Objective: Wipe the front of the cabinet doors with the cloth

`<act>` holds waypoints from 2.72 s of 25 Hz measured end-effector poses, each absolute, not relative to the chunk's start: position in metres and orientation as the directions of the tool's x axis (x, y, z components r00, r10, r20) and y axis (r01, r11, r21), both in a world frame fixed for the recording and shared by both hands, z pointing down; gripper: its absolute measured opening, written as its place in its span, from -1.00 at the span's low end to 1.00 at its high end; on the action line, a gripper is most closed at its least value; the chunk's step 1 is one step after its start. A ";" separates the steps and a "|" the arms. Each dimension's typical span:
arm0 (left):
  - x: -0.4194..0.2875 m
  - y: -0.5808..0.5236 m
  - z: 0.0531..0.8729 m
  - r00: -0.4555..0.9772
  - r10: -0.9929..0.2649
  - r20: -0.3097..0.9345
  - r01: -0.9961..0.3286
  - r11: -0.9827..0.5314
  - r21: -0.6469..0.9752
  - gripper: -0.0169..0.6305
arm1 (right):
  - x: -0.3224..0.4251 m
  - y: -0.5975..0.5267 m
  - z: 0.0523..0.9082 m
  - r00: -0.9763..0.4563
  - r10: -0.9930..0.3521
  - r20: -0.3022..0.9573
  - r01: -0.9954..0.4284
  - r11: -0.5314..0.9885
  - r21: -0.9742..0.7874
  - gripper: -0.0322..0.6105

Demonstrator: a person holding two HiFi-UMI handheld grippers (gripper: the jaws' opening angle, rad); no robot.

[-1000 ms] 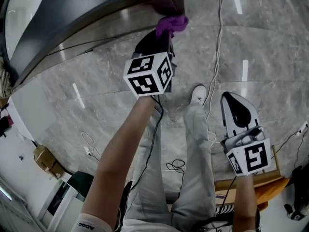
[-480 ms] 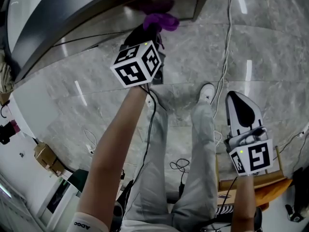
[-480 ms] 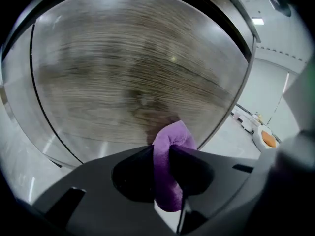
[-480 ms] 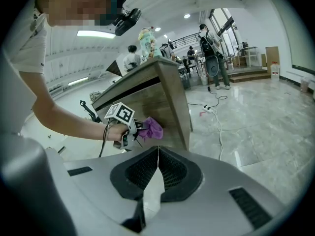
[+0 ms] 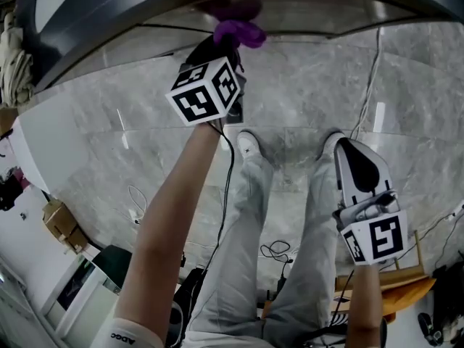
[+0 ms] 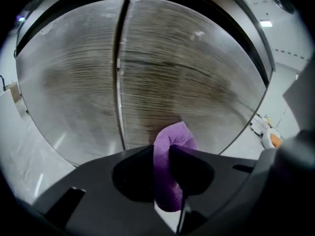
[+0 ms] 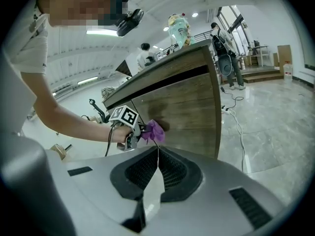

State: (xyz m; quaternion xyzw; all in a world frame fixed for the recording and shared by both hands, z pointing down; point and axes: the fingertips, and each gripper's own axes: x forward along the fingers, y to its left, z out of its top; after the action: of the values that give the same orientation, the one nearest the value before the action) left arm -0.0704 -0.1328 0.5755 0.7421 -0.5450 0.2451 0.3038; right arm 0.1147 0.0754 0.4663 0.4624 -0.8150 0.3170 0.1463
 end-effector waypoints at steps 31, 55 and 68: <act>0.129 -0.063 0.638 0.349 -0.533 0.771 -0.926 -0.322 0.197 -0.68 | 0.268 0.132 0.490 -0.490 -0.652 0.578 -0.869 0.315 -0.382 -0.82; -0.018 -0.122 0.670 0.251 -0.463 0.850 -0.965 -0.186 0.184 -0.68 | 0.175 0.092 0.499 -0.439 -0.709 0.553 -0.885 0.235 -0.401 -0.82; -0.141 -0.124 0.658 0.094 -0.497 0.862 -0.993 -0.105 0.047 -0.68 | 0.102 0.081 0.494 -0.532 -0.669 0.519 -0.833 0.305 -0.462 -0.82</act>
State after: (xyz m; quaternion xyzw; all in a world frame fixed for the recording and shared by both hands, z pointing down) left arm -0.1412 -0.1242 0.6584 0.6525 -0.5712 0.3564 0.3479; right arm 0.1022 0.0813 0.4937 0.4697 -0.7994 0.3565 0.1152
